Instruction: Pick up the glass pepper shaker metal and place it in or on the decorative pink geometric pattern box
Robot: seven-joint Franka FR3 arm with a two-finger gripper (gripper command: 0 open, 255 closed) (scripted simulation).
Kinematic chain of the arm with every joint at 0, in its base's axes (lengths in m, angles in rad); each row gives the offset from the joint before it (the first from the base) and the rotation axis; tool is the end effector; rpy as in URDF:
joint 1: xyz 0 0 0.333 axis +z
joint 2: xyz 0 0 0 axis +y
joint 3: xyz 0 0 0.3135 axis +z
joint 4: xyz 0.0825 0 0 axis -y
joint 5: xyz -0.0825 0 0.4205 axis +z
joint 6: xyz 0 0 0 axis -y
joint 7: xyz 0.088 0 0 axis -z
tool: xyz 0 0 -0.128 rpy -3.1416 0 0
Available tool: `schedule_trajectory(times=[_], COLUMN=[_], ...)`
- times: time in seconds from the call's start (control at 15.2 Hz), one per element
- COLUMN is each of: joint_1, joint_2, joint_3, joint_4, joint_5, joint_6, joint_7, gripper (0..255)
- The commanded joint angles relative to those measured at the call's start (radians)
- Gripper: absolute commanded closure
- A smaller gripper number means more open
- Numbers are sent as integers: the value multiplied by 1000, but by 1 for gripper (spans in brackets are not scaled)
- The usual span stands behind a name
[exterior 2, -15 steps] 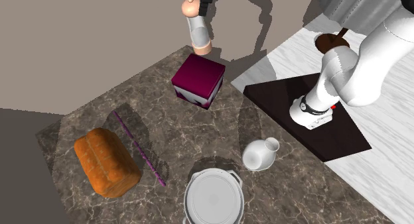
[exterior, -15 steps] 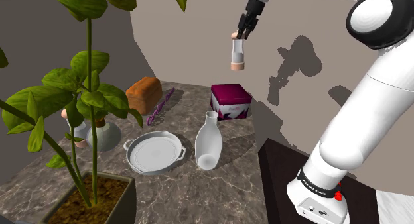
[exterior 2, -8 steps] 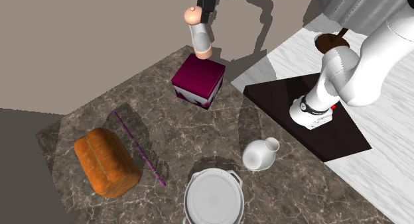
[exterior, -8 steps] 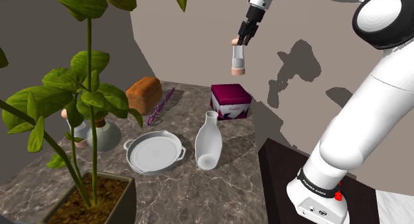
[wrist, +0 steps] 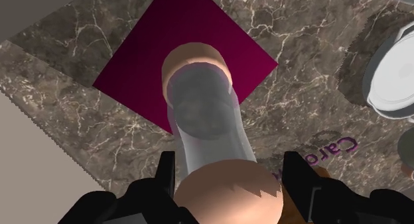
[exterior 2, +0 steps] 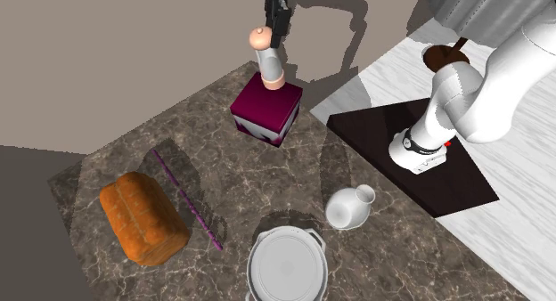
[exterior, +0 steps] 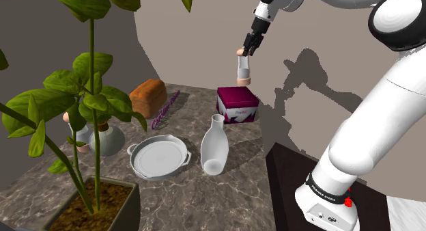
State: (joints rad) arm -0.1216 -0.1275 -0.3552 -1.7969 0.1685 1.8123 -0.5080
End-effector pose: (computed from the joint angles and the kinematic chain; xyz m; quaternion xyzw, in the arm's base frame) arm 0.5154 -0.2572 0.5784 -0.9922 -0.0007 -0.1084 0.0609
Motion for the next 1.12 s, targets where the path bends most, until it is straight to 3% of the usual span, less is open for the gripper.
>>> schedule_trajectory(times=[0.0,0.66,1.06], joint_1=[-1,-1,-1], joint_2=[-2,-4,-4], joint_3=[-1,-1,-1], joint_4=[-26,-163,-163], joint_5=[1,8,8], joint_6=[25,158,158], joint_7=[-6,-31,-31], gripper=[255,255,255])
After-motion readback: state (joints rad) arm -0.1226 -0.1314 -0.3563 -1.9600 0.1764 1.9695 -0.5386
